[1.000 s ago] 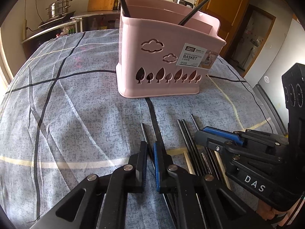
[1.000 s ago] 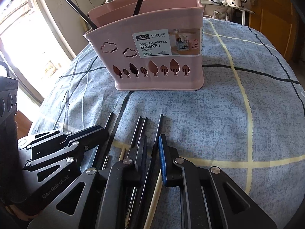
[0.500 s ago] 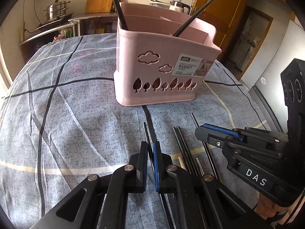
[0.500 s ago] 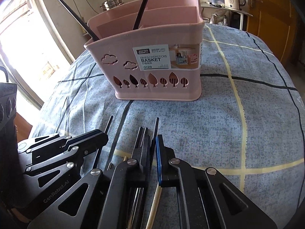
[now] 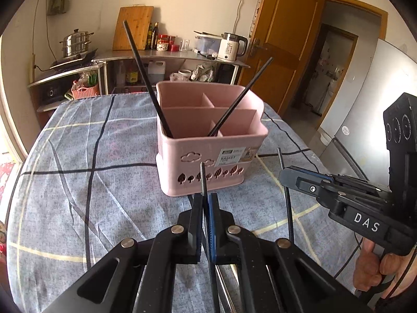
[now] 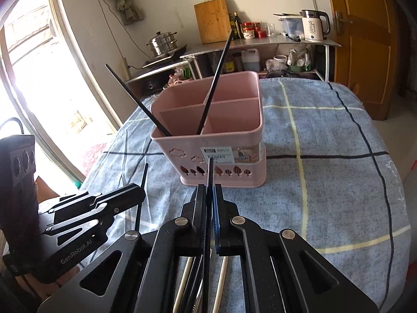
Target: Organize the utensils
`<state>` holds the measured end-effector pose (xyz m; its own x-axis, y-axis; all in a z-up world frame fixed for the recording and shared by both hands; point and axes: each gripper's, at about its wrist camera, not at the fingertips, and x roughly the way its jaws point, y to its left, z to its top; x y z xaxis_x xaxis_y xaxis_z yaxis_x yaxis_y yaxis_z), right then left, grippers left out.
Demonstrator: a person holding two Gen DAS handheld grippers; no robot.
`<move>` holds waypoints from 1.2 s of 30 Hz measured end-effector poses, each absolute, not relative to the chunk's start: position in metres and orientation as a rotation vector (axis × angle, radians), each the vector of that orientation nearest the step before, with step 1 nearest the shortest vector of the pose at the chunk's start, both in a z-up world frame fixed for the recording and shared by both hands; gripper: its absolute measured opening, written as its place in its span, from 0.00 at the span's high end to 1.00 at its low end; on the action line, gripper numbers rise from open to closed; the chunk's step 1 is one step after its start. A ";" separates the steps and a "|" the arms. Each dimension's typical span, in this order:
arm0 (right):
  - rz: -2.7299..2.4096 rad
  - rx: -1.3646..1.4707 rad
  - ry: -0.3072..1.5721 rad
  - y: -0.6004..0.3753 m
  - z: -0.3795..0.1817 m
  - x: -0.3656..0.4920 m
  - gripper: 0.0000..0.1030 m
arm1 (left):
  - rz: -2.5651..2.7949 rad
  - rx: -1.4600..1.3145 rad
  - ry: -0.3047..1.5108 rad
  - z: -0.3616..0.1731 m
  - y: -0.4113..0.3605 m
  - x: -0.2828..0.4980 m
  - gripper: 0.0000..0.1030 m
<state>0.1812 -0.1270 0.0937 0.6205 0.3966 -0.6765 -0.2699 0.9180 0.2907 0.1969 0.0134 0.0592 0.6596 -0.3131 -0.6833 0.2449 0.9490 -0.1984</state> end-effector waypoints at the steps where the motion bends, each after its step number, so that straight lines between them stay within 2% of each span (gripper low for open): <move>1: 0.386 0.166 0.805 -0.126 0.099 0.181 0.96 | -0.316 -0.090 0.775 0.067 0.015 0.196 0.96; 10: 0.387 0.174 0.669 -0.135 0.148 0.169 0.96 | -0.300 -0.080 0.658 0.122 0.023 0.188 0.97; 17: 0.386 0.163 0.615 -0.137 0.166 0.160 0.96 | -0.288 -0.061 0.581 0.149 0.026 0.182 0.97; 22: 0.388 0.160 0.624 -0.139 0.162 0.151 0.96 | -0.291 -0.072 0.580 0.148 0.027 0.171 1.00; 36: 0.383 0.153 0.640 -0.139 0.157 0.135 0.96 | -0.276 -0.136 0.632 0.126 0.048 0.157 1.00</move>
<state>0.1347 -0.1392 0.1566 0.7352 0.3938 -0.5517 -0.3007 0.9189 0.2552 0.1573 0.0480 0.1260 0.7720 -0.2950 -0.5630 0.2127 0.9546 -0.2084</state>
